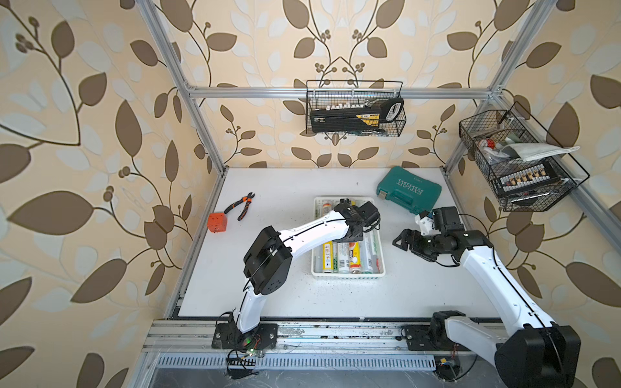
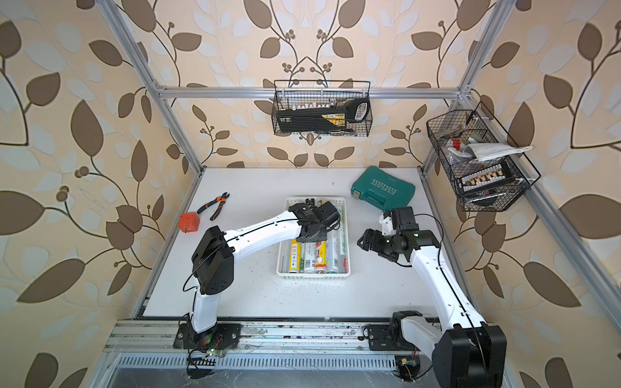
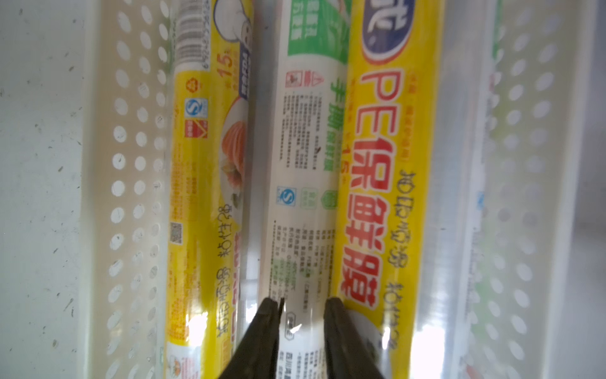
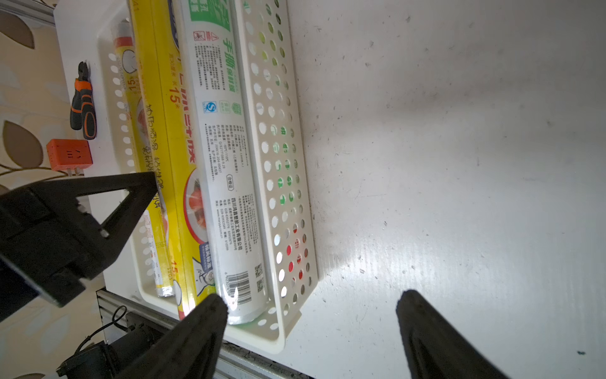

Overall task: Put the plastic wrap into the basket
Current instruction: Place the plastic wrap in the basket.

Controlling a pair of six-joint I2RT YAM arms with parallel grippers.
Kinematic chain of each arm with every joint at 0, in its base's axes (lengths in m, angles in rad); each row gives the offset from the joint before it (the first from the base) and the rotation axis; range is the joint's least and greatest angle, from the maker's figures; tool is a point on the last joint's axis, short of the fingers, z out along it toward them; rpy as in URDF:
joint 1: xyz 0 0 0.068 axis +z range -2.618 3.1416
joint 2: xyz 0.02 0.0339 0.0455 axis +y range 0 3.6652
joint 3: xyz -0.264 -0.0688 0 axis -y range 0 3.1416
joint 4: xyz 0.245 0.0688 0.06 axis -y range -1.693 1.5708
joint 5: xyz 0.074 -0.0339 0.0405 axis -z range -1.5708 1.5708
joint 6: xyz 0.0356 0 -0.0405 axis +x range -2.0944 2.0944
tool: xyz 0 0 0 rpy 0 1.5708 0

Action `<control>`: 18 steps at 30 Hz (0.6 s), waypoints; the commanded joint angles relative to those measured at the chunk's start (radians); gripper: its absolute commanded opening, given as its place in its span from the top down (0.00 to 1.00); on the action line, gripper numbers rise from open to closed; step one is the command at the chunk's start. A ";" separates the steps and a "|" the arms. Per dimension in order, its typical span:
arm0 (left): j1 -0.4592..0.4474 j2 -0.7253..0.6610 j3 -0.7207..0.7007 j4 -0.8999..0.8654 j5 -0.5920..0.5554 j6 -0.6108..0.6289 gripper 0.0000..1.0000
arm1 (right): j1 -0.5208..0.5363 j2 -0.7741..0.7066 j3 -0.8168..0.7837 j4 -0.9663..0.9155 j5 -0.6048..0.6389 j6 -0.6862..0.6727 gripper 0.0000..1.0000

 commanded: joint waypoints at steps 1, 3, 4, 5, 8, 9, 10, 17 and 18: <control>-0.004 0.008 -0.026 0.074 0.097 0.036 0.75 | -0.001 0.010 -0.016 0.004 0.006 -0.001 0.15; -0.011 -0.012 -0.043 0.086 0.069 0.035 0.77 | 0.000 0.007 -0.013 -0.005 0.013 -0.007 0.15; -0.011 -0.034 -0.060 0.102 0.067 0.036 0.76 | 0.000 0.005 -0.015 -0.007 0.020 -0.008 0.15; -0.011 -0.053 -0.072 0.106 0.059 0.037 0.76 | 0.001 0.002 -0.017 -0.004 0.022 -0.009 0.15; -0.009 -0.107 -0.083 0.088 0.030 0.037 0.73 | 0.000 0.005 -0.022 0.008 0.010 -0.004 0.15; -0.010 -0.125 -0.089 0.088 0.025 0.037 0.71 | 0.000 0.008 -0.022 0.011 0.006 -0.001 0.15; -0.010 -0.143 -0.094 0.092 0.020 0.058 0.70 | 0.001 0.010 -0.020 0.013 0.002 0.001 0.15; -0.008 -0.231 -0.099 0.098 -0.025 0.137 0.63 | 0.001 0.002 -0.021 0.023 0.001 -0.005 0.15; -0.009 -0.246 -0.107 0.102 -0.041 0.148 0.62 | 0.000 -0.002 -0.022 0.025 0.003 -0.008 0.15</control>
